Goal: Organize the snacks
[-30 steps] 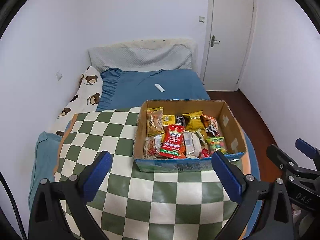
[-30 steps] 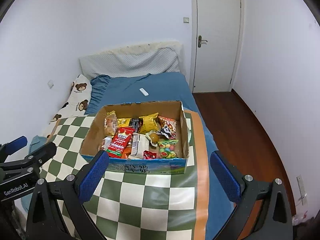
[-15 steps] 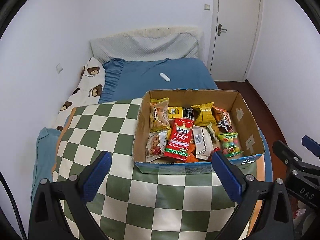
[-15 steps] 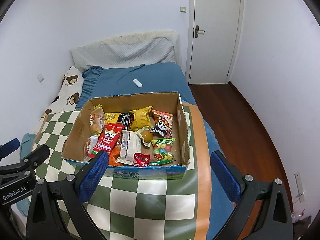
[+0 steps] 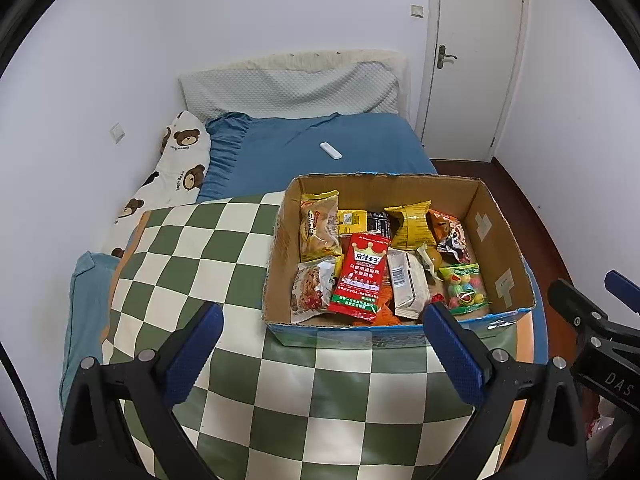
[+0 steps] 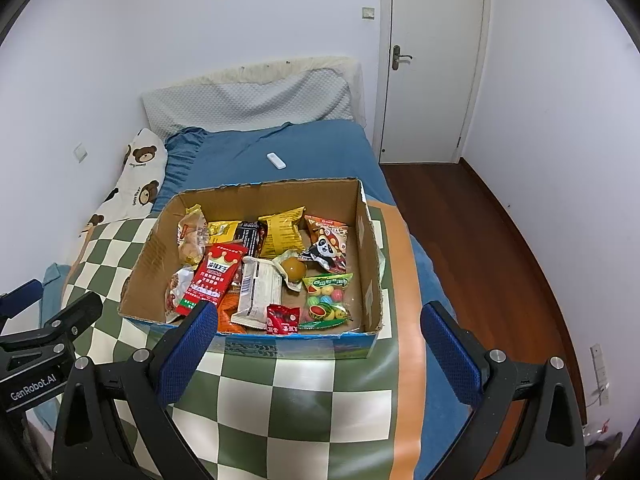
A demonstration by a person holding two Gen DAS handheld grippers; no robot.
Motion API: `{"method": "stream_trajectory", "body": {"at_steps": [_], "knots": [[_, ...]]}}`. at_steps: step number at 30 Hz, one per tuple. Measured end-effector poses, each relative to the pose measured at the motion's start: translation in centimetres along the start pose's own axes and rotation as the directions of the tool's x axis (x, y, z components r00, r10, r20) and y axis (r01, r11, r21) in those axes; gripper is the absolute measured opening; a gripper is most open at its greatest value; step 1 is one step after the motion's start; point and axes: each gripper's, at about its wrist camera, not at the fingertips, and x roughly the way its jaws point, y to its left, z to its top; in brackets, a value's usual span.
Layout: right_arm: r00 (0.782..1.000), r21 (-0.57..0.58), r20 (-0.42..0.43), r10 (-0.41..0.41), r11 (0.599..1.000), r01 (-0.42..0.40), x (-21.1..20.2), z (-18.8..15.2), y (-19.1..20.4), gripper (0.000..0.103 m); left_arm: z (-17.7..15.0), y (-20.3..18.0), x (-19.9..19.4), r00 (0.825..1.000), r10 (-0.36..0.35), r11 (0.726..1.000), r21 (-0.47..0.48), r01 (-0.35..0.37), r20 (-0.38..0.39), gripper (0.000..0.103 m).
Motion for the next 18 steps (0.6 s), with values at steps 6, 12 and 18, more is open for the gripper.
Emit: {"method": "stream_trajectory", "body": {"at_steps": [6,12,18], "knots": [[1.000,-0.005,0.001,-0.002,1.000,0.002,-0.03,-0.04,0.11,0.103,-0.07,0.04,0.02,1.000,-0.001,1.000,0.000,0.001,0.000,0.102],[1.000,-0.002,-0.005,0.005,1.000,-0.005,-0.13,-0.09,0.12,0.103,-0.12,0.10,-0.08,1.000,-0.001,1.000,0.002,0.001,0.000,0.102],[1.000,-0.003,-0.004,0.005,1.000,-0.005,-0.25,-0.23,0.13,0.103,-0.16,0.05,-0.12,1.000,-0.001,1.000,0.002,0.001,0.002,0.102]]}}
